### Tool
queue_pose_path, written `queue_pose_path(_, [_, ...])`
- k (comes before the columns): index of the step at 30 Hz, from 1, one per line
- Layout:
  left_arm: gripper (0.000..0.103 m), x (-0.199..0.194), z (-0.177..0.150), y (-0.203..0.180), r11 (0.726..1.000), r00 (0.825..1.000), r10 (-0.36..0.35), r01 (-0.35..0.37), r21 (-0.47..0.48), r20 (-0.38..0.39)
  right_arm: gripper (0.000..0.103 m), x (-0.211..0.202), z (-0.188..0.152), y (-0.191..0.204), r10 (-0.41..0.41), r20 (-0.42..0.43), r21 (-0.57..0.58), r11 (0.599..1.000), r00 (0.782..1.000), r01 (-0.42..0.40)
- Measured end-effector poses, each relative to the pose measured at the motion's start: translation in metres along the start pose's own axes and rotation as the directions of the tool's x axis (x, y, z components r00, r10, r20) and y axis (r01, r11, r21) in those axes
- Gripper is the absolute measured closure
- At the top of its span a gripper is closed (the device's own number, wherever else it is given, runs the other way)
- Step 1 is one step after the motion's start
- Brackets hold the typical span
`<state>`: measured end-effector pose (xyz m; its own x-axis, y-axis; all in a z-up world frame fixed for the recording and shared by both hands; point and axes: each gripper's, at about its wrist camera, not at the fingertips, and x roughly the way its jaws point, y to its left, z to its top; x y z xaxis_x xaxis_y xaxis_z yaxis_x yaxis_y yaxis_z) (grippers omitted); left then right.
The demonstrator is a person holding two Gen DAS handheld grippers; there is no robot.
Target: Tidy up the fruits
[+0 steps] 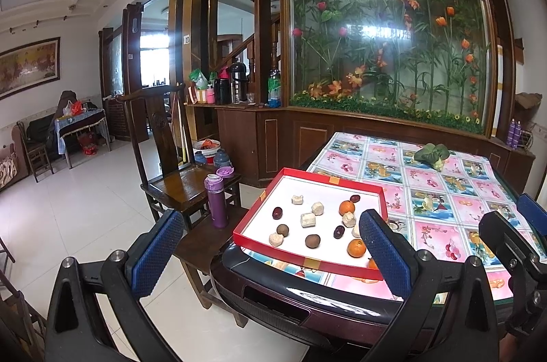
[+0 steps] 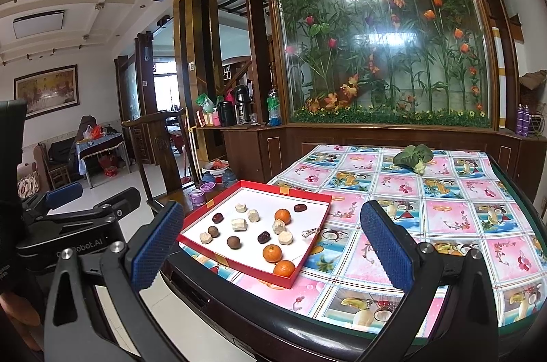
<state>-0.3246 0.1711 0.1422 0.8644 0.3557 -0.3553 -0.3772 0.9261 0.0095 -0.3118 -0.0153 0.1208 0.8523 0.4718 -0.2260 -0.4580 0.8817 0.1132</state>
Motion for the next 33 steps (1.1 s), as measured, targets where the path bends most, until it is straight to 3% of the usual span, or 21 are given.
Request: queue_pose_path(33, [0.0, 0.0001, 0.0031, 0.0094, 1.0, 1.0, -0.016, 0.016, -0.005, 0.006, 0.0, 0.0037, 0.0015, 0.0042, 0.007, -0.007, 0.005, 1.0, 1.0, -0.007])
